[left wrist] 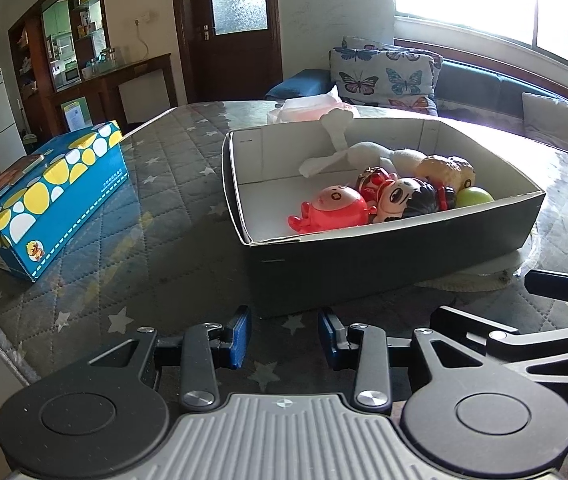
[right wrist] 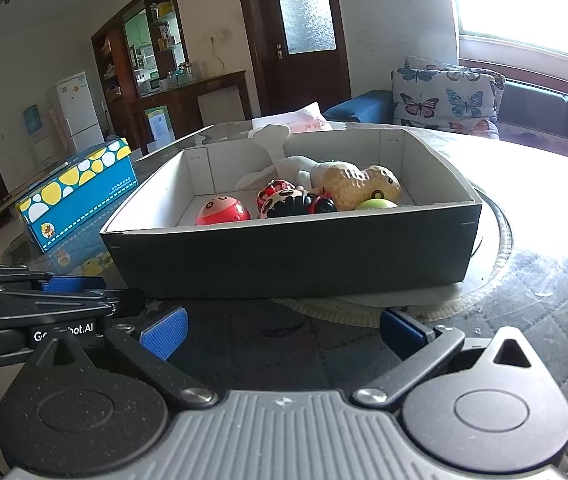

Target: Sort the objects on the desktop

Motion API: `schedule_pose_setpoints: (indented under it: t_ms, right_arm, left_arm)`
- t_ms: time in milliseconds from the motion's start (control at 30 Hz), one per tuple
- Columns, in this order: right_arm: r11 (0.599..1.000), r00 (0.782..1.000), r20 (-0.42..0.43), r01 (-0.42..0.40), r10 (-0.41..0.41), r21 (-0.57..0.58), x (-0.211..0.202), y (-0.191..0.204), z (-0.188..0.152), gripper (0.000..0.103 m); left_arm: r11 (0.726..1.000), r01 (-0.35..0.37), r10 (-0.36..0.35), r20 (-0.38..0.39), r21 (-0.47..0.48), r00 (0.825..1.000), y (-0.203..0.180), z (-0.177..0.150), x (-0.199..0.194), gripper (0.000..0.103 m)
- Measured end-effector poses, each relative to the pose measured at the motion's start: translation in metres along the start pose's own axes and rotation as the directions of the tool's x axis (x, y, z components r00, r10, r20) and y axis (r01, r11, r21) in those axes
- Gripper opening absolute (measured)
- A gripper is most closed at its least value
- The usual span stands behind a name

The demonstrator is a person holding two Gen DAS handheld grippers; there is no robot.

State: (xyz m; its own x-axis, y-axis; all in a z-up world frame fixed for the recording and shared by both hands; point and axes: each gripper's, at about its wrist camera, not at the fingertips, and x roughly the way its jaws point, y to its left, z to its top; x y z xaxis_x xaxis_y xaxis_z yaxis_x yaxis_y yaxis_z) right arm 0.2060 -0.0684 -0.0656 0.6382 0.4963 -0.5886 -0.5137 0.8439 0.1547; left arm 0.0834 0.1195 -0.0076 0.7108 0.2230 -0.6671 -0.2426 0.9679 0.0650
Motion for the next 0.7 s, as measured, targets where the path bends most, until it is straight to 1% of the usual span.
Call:
schedule_pose_setpoints:
  t_ms: [367, 700]
  right_arm:
    - [1.000, 1.000, -0.002, -0.003, 0.003, -0.004, 0.0030, 0.0007, 0.0037, 0.103]
    - [1.000, 1.000, -0.008, -0.007, 0.007, 0.000, 0.0068, -0.0007, 0.0038, 0.103]
  left_arm:
    - [1.000, -0.009, 0.009, -0.017, -0.020, 1.000, 0.0020, 0.0019, 0.0047, 0.039]
    - [1.000, -0.013, 0.013, -0.022, -0.020, 1.000, 0.0020, 0.0022, 0.0078, 0.039]
